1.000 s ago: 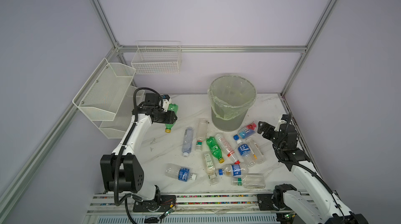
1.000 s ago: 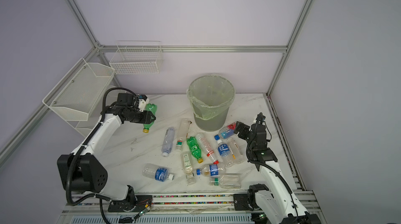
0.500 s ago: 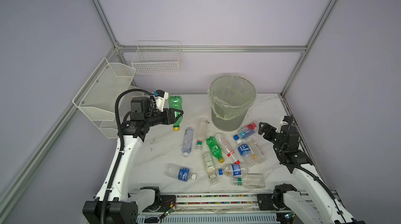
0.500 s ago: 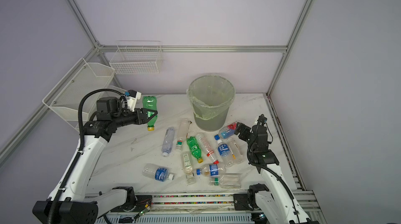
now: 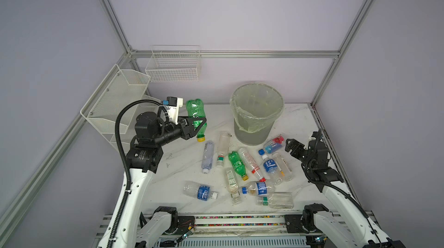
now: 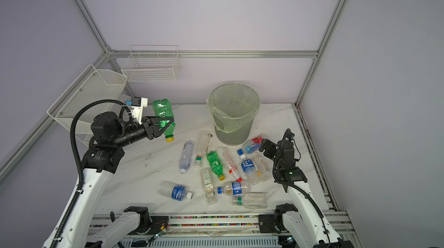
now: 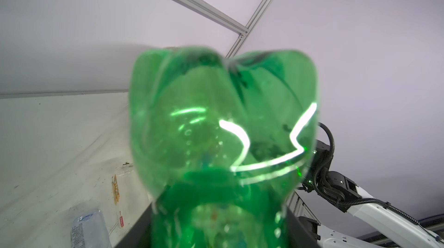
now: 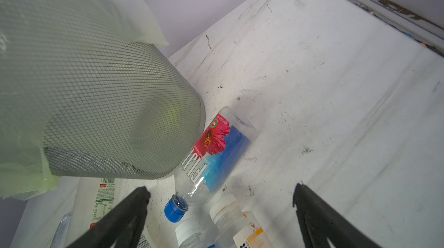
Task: Throw the plastic bottles in the bin
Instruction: Throw the plastic bottle into the trash bin.
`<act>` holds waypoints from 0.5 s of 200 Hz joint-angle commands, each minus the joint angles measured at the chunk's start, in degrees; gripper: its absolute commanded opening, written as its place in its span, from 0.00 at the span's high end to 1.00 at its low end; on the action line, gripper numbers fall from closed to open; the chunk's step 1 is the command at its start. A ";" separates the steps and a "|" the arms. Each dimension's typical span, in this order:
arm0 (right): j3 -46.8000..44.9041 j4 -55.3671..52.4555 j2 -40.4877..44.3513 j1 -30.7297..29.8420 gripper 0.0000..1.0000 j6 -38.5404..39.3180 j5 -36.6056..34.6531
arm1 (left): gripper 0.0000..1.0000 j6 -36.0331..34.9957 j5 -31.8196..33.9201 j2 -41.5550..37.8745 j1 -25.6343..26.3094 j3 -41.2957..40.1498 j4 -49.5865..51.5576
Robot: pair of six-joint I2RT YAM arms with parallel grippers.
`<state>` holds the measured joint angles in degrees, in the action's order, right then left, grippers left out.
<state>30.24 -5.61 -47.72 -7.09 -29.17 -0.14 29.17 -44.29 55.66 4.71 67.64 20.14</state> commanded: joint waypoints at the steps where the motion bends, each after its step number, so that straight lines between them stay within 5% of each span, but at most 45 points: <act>1: -0.53 0.20 1.02 -0.21 0.03 -1.07 -0.89 | 0.57 3.00 0.58 -1.97 1.88 -2.73 -7.39; 60: -0.03 0.71 0.74 -0.24 0.03 -0.43 0.06 | 0.55 2.02 4.89 2.83 9.11 0.67 -15.88; 100: 1.25 -0.65 1.04 -0.24 0.03 0.76 -0.50 | 0.54 -2.49 11.41 15.43 17.16 13.43 -16.05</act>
<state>30.00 -5.56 -47.24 -7.09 -29.08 -0.16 30.20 -39.00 64.18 17.61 69.43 7.73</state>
